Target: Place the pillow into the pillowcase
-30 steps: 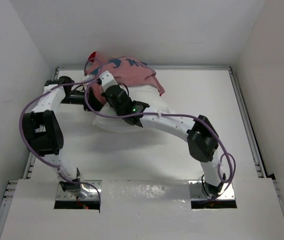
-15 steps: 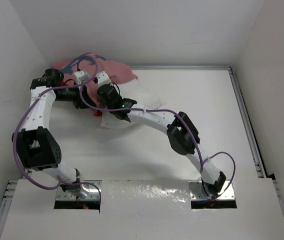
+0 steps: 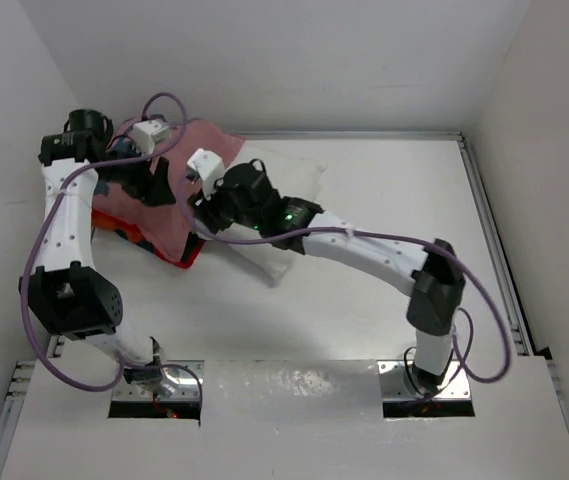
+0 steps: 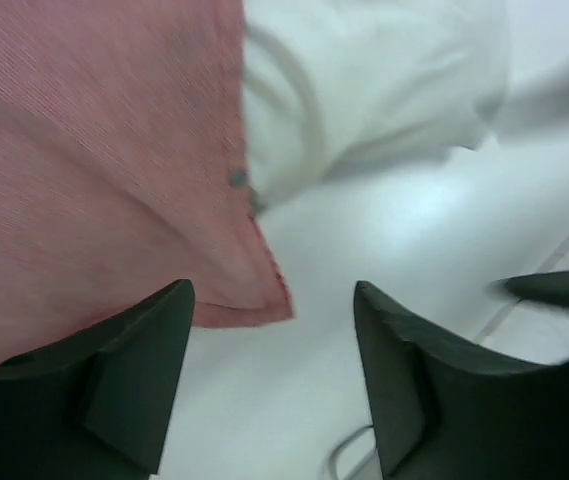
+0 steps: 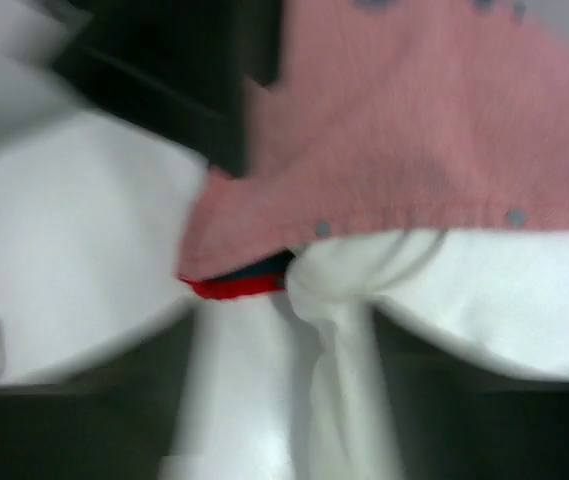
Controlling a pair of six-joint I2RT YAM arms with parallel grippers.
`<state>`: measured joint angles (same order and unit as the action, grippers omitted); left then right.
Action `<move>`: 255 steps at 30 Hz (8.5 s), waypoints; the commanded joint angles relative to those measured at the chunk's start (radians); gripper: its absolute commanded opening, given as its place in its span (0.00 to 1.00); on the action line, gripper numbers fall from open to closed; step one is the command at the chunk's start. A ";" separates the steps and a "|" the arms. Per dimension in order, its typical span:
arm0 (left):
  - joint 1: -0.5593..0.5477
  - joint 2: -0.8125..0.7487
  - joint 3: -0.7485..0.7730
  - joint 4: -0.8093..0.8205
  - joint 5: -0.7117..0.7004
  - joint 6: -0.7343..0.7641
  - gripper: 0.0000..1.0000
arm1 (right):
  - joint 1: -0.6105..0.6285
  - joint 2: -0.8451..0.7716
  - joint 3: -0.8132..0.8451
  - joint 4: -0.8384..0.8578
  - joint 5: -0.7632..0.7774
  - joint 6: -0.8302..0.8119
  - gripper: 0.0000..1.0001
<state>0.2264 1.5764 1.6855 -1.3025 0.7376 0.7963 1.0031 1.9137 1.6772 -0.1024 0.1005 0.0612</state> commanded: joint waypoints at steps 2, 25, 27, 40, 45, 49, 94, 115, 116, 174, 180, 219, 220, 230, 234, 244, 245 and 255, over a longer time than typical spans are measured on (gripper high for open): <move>-0.212 0.016 0.123 0.171 -0.191 -0.092 0.57 | -0.095 -0.153 0.002 -0.046 -0.096 0.043 0.18; -0.490 0.606 0.454 0.648 -0.807 -0.374 0.42 | -0.560 0.456 0.213 0.300 -0.702 0.499 0.78; -0.489 0.600 0.456 0.634 -0.811 -0.379 0.09 | -0.557 0.461 0.196 0.306 -0.742 0.526 0.43; -0.490 0.395 0.462 0.619 -0.660 -0.442 0.00 | -0.425 0.121 -0.309 0.552 -0.690 0.468 0.00; -0.498 0.344 0.470 0.576 -0.251 -0.418 0.00 | -0.368 0.045 -0.330 0.581 -0.601 0.436 0.00; -0.530 0.338 0.532 0.476 -0.046 -0.350 0.00 | -0.319 -0.095 -0.408 0.800 -0.463 0.430 0.00; -0.667 0.175 -0.069 0.096 -0.228 0.116 0.70 | -0.265 -0.760 -0.863 -0.049 -0.115 0.126 0.13; -0.164 -0.035 0.022 0.085 -0.080 -0.215 0.87 | -0.623 -0.041 -0.343 0.006 -0.363 0.321 0.58; -0.109 -0.011 0.004 0.045 -0.028 -0.191 0.79 | -0.623 -0.022 -0.329 0.001 -0.363 0.309 0.57; 0.096 0.003 0.164 1.802 0.547 -1.850 0.00 | -0.612 -0.650 -0.288 0.464 -0.578 0.707 0.00; 0.204 0.205 0.778 1.609 0.063 -1.804 0.00 | -0.800 -0.300 0.595 0.173 -0.377 0.686 0.00; -0.055 -0.185 0.180 1.453 -0.129 -1.442 0.00 | -0.805 -0.630 0.173 0.193 -0.138 0.794 0.00; -0.035 -0.132 0.442 1.371 -0.127 -1.450 0.00 | -0.807 -0.666 0.054 0.270 -0.113 0.822 0.00; -0.030 0.219 1.045 1.240 -0.144 -1.471 0.00 | -0.796 -0.552 0.332 0.078 -0.078 0.722 0.00; -0.094 -0.160 0.386 1.427 -0.134 -1.349 0.00 | -0.796 -0.444 0.682 -0.189 -0.137 0.661 0.00; -0.118 -0.172 0.246 1.442 -0.115 -1.343 0.00 | -0.796 -0.602 0.344 -0.276 -0.126 0.639 0.00; -0.072 -0.146 0.381 1.447 -0.103 -1.437 0.00 | -0.798 -0.681 -0.002 0.068 -0.121 0.684 0.00; 0.051 -0.033 0.777 1.359 -0.126 -1.454 0.00 | -0.798 -0.677 0.181 0.155 -0.023 0.661 0.00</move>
<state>0.2474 1.4921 2.0819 0.0017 0.6601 -0.6575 0.2184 1.3769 2.0277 -0.2741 -0.0074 0.6895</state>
